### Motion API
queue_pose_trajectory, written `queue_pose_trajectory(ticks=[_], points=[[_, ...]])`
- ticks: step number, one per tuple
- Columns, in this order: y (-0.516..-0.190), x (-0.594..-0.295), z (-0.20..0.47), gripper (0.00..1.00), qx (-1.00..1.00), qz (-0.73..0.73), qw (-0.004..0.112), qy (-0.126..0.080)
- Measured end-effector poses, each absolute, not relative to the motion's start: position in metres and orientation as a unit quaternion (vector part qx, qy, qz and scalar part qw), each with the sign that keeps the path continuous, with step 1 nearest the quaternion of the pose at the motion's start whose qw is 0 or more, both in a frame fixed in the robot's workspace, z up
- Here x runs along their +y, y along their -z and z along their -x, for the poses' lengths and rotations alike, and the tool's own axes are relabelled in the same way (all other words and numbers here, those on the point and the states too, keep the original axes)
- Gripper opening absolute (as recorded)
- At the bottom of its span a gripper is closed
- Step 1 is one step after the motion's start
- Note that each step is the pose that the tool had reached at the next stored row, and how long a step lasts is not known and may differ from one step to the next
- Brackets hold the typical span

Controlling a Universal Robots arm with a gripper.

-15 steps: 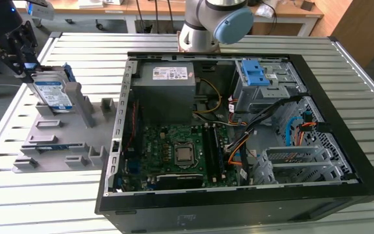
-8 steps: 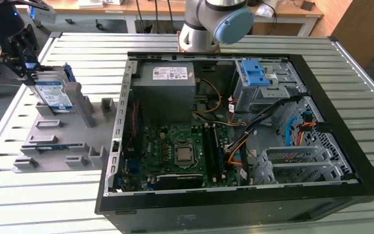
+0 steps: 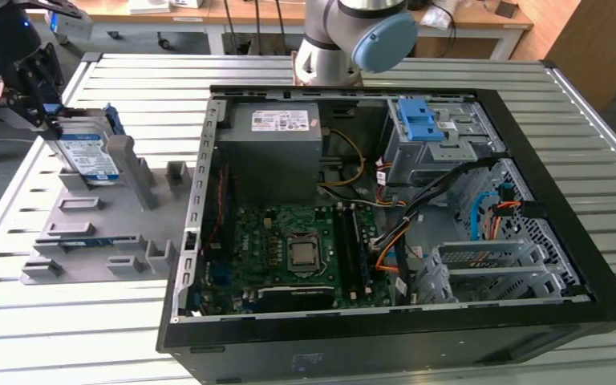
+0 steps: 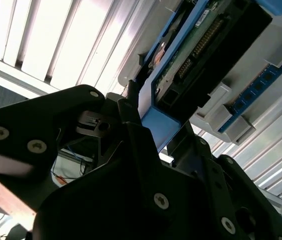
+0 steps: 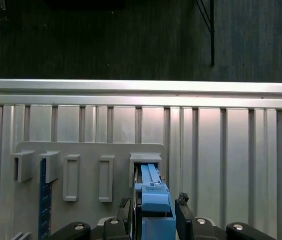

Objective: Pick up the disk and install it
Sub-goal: 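Pick up the disk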

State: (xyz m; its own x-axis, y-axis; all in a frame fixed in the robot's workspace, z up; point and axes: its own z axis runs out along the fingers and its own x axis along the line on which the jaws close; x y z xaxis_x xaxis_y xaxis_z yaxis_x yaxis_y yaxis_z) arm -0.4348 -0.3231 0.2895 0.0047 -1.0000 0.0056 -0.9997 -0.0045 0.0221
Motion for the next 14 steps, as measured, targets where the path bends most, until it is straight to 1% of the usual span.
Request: queue_pose_trajectory(ticks=[6, 8, 9, 14], points=[[-0.2888, -0.3231, 0.4349, 0.48, -0.705, -0.709, 0.012, 0.004], [-0.2887, -0.3232, 0.4349, 0.49, -0.705, -0.709, 0.012, 0.004], [-0.2882, -0.3231, 0.4348, 0.55, -0.705, -0.709, 0.011, 0.004], [-0.2869, -0.3232, 0.4349, 0.55, -0.705, -0.709, 0.012, 0.004]])
